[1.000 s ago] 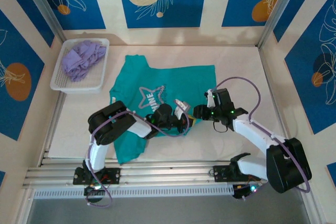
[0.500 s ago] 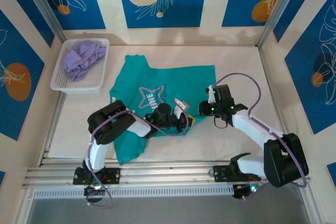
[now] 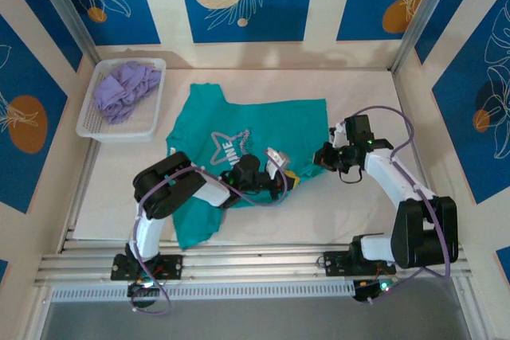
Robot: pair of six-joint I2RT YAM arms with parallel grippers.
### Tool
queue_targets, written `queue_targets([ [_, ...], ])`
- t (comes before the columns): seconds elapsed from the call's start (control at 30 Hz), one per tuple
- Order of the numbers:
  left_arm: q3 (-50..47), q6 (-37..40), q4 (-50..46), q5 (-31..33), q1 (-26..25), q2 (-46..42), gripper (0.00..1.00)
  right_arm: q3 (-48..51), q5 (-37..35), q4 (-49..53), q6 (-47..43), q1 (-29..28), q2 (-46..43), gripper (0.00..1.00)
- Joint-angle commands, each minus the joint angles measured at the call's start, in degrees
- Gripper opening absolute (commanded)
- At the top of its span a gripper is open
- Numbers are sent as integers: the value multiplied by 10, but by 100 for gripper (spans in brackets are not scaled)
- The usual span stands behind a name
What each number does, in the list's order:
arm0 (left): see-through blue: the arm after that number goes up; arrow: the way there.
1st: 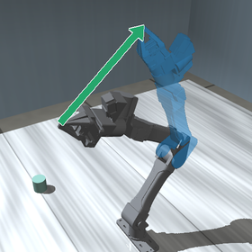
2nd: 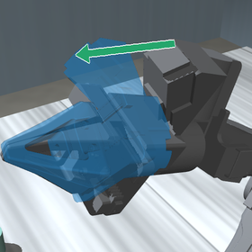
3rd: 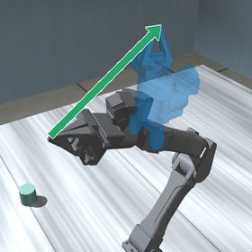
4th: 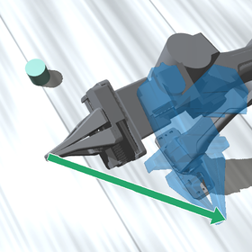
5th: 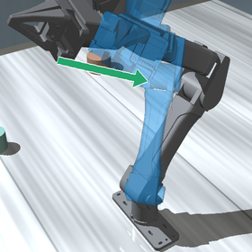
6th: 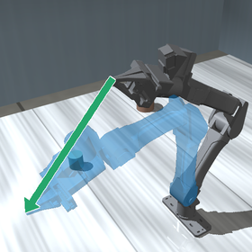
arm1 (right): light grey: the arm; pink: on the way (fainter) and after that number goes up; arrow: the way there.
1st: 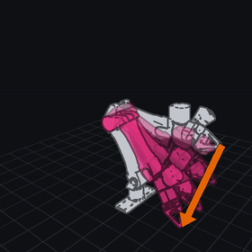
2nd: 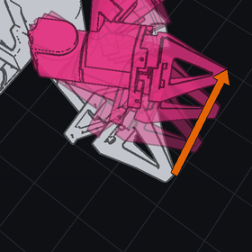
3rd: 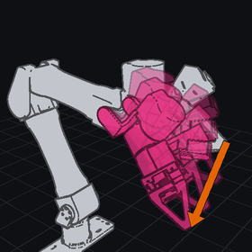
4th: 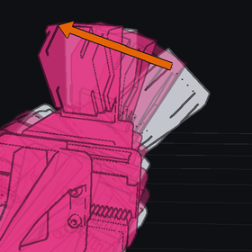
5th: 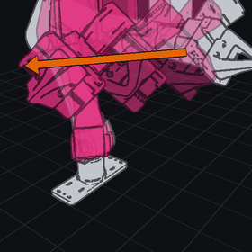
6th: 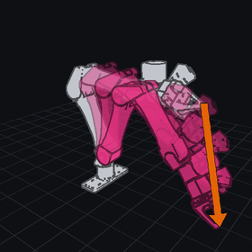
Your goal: Fold the inside-out t-shirt
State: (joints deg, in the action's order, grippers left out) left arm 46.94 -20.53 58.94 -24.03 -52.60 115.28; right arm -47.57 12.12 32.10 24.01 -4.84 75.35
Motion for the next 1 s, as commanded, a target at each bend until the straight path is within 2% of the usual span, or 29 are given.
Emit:
queue_targets([
  [0.0,-5,14,-27,-30,6,13,0,-29,-119,11,14,6,4,20],
  [0.17,-3,11,-25,-29,6,16,0,-7,-143,11,8,-29,-17,35],
  [0.3,-2,6,-20,-29,6,21,0,34,-77,-19,6,-53,-49,42],
  [0.37,-1,7,-23,-28,5,21,0,52,-54,-27,16,-67,-65,48],
  [0.57,-3,6,-26,-24,6,16,0,103,-50,-47,33,-107,-121,54],
  [0.7,-5,6,-25,-22,6,14,0,121,-64,-55,46,-116,-118,53],
  [0.97,-7,4,-23,-23,5,11,0,124,-73,-101,41,-116,-69,28],
])
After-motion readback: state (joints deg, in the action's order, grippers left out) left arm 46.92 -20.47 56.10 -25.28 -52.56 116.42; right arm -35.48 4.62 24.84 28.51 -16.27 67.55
